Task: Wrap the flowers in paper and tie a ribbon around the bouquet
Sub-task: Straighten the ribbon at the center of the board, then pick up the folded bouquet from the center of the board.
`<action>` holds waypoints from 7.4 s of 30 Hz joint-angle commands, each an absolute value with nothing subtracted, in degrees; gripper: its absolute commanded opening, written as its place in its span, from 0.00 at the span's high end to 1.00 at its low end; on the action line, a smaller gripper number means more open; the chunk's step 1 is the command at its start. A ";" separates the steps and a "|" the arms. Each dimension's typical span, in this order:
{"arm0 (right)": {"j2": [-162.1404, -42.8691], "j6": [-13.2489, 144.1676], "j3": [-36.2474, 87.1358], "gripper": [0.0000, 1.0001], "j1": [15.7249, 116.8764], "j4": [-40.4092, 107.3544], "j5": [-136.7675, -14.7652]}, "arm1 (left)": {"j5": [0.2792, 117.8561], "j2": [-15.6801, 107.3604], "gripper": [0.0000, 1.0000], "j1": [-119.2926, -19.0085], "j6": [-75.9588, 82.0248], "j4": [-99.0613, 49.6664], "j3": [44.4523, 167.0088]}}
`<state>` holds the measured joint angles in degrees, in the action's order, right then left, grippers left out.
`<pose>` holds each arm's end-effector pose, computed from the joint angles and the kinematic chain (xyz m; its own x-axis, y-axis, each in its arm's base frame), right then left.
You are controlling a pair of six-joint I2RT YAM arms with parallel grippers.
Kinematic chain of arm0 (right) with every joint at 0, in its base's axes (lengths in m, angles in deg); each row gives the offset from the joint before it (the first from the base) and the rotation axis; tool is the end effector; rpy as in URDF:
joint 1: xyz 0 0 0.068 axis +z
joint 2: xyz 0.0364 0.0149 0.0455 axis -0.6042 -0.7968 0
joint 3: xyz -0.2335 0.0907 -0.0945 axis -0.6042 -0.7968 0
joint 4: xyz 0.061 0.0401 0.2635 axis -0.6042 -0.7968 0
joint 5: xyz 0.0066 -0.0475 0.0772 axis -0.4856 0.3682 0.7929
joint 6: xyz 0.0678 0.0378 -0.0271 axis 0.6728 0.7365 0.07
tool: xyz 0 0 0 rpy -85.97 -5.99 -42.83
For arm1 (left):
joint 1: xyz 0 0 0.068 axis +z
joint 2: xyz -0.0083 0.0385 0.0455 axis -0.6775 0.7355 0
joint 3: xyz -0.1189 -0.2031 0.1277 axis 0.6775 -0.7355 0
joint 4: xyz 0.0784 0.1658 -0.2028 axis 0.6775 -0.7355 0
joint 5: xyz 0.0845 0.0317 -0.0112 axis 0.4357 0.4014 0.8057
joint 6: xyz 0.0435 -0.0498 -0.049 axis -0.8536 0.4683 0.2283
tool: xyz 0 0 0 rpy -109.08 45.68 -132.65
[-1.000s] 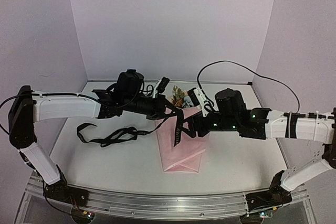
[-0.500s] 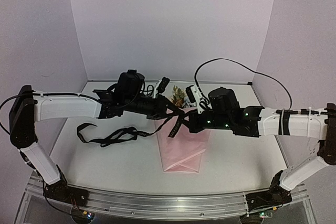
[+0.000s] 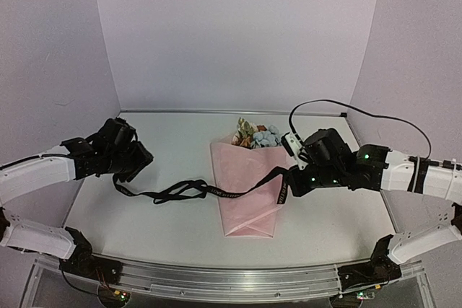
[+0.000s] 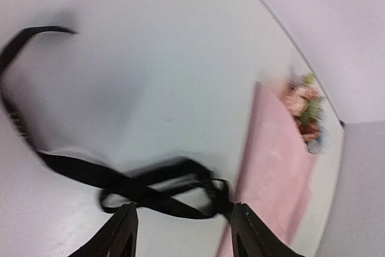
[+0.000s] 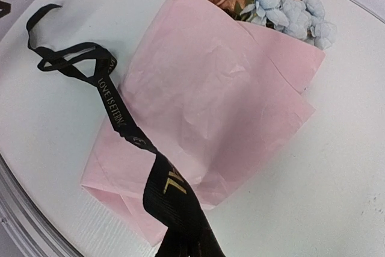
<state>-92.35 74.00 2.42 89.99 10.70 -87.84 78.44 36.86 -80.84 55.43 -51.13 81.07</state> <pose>0.1903 0.2417 0.2374 -0.5887 -0.3391 -0.7338 -0.6259 0.7657 0.1482 0.2325 -0.1653 0.2250 -0.6823 -0.5852 -0.4381 -0.2662 0.7571 -0.5966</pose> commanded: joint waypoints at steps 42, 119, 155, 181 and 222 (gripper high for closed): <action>-82.25 70.41 3.84 1.00 85.40 -10.28 -102.40 | 93.00 60.84 1.00 -54.22 47.00 -59.07 90.52; -85.75 77.80 17.50 0.02 41.59 -51.98 -109.60 | 85.93 31.80 0.01 -44.64 39.60 -56.80 79.78; -123.89 108.67 6.79 0.15 72.00 17.37 -61.98 | 44.53 72.20 0.40 -87.23 26.44 -19.75 86.12; -130.66 120.85 9.74 0.86 74.38 29.20 -65.89 | 38.92 73.21 0.73 -91.36 25.15 -20.09 83.27; -131.12 136.46 24.39 1.00 72.59 12.10 -64.35 | 50.96 72.64 0.43 -87.28 33.47 -20.92 87.44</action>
<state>-133.58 133.92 23.52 72.46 13.37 -65.25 53.16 68.57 -90.22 36.10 -22.23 82.70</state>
